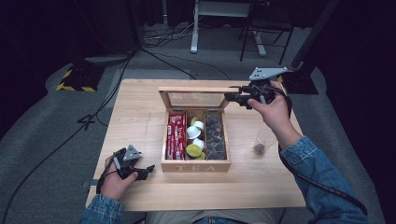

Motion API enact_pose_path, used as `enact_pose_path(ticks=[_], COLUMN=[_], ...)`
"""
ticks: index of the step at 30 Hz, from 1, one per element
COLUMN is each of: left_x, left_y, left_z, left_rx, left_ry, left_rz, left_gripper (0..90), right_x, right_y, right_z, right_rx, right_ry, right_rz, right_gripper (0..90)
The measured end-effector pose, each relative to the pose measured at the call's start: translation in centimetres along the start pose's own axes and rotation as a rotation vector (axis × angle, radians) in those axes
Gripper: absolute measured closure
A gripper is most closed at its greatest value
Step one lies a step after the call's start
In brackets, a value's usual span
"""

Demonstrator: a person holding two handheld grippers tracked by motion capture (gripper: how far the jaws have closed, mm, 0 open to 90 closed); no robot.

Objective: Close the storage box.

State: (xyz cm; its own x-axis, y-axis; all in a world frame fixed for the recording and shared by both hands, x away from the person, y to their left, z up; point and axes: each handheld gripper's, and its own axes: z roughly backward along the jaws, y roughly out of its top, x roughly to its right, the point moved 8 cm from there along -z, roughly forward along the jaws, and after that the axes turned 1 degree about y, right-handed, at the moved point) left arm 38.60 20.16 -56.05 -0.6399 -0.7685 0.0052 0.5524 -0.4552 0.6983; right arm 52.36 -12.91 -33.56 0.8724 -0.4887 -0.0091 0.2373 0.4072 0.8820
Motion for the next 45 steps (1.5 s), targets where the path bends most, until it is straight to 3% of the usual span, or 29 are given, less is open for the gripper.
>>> enact_pose_path(ticks=[19, 24, 45], left_x=[0.0, 0.0, 0.0], left_y=[0.0, 0.0, 0.0], left_z=[0.0, 0.0, 0.0], left_rx=[0.001, 0.001, 0.001], left_ry=[0.000, 0.000, 0.000], left_rz=[0.001, 0.001, 0.002], left_gripper=[22.0, 22.0, 21.9], right_x=[-3.2, -3.7, -5.9], right_y=[-3.4, -4.4, -7.9], right_z=[0.8, 0.9, 0.9], right_rx=[-0.034, -0.047, -0.085], right_ry=[-0.018, -0.017, -0.023], right_rz=[0.053, 0.037, 0.082], right_gripper=[47.8, 43.3, 39.1])
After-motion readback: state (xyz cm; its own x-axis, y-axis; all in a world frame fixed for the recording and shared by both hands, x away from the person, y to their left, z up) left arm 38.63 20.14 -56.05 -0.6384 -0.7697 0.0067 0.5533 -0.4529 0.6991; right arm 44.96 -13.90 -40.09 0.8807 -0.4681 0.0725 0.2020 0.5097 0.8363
